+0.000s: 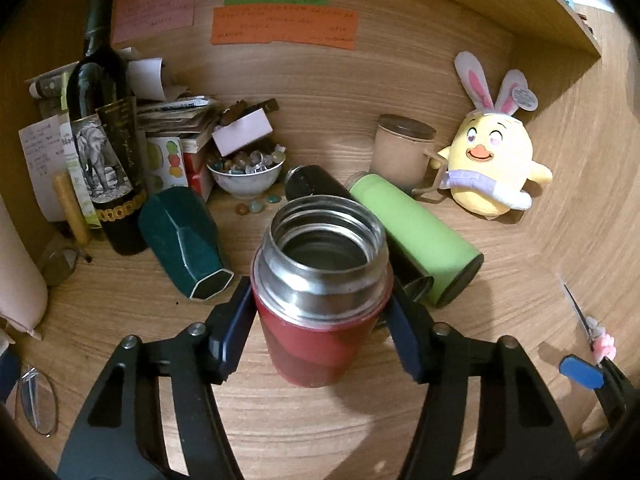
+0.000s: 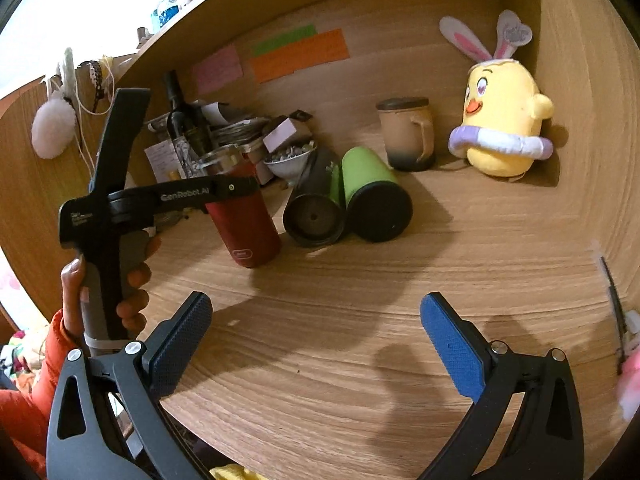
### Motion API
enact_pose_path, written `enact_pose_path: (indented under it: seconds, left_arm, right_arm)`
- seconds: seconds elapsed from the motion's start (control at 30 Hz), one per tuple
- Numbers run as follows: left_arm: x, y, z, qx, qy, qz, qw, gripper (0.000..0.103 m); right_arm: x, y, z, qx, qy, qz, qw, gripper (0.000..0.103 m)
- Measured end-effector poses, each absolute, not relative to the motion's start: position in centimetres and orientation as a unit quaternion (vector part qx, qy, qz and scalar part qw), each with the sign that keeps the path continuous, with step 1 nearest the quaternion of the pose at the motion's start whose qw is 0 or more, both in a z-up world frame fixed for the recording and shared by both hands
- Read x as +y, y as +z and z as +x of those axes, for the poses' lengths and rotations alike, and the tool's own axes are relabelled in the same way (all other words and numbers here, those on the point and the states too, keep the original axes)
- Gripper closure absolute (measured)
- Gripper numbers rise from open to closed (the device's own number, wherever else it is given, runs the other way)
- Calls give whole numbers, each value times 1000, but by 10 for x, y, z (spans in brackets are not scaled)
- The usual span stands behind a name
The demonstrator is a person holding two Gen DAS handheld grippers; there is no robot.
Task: Flip cup upside down
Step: 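Move the left gripper down over the red thermos and close on it, then lift the red thermos with the left gripper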
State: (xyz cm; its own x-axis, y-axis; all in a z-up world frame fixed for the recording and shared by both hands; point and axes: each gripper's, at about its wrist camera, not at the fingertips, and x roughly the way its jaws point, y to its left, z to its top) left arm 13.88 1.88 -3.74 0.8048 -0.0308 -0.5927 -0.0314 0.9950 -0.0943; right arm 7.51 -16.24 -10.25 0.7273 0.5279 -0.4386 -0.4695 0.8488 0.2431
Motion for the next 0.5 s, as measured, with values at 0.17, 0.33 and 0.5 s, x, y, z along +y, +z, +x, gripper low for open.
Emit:
enact_pose_path:
  seconds: [0.17,0.33,0.5]
  left_arm:
    - [12,-33,117,315,-35,-49,947,42]
    - [-3,-32,91,323,-86,-51,941,42]
    - [-16,-31,70,337,-155,-77,926,42]
  right_arm:
    - [-161,-105,74,254,271,57,927,0]
    - [-155,-109,68,254,273,39,927,0]
    - [-144,-118,63,268,287,27,919,0]
